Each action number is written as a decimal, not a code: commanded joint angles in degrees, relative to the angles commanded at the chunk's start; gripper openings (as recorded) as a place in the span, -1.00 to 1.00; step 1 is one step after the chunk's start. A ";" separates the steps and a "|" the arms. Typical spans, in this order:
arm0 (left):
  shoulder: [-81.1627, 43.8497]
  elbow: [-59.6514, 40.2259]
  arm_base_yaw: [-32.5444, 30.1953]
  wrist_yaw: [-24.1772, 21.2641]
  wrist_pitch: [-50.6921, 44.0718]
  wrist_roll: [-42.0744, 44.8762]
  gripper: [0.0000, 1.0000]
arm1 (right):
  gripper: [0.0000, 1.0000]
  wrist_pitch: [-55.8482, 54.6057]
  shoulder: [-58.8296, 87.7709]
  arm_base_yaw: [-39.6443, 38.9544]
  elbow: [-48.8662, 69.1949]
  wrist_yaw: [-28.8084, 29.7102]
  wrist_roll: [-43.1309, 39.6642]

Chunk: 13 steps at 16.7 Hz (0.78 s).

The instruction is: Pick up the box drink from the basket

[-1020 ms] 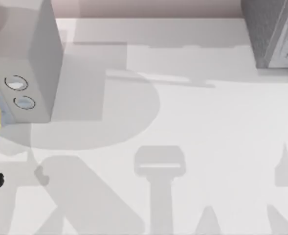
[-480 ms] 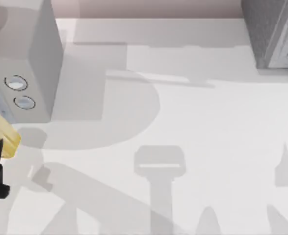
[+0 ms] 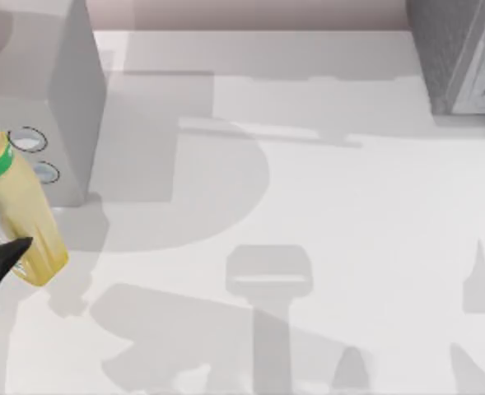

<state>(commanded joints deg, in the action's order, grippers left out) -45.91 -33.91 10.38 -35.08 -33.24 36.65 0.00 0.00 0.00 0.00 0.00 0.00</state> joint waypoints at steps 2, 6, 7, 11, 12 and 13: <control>-5.17 -3.83 1.13 -3.91 -3.61 4.03 -1.00 | 1.00 0.00 0.00 0.00 0.00 0.00 0.00; -11.20 -8.17 2.41 -8.36 -7.75 8.61 -1.00 | 1.00 0.00 0.00 0.00 0.00 0.00 0.00; -11.49 -8.37 2.47 -8.57 -7.95 8.82 -1.00 | 1.00 0.00 0.00 0.00 0.00 0.00 0.00; -11.30 -8.16 2.24 -8.43 -7.82 8.84 -1.00 | 1.00 0.00 0.00 0.00 0.00 0.00 0.00; -11.39 -8.07 2.20 -8.41 -7.74 8.75 -1.00 | 1.00 0.00 0.00 0.00 0.00 0.00 0.00; -11.73 -7.69 1.95 -8.28 -7.23 8.39 -1.00 | 1.00 0.00 0.00 0.00 0.00 0.00 0.00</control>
<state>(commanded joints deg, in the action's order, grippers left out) -57.64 -41.60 12.34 -43.36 -40.46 45.04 0.00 0.00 0.00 0.00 0.00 0.00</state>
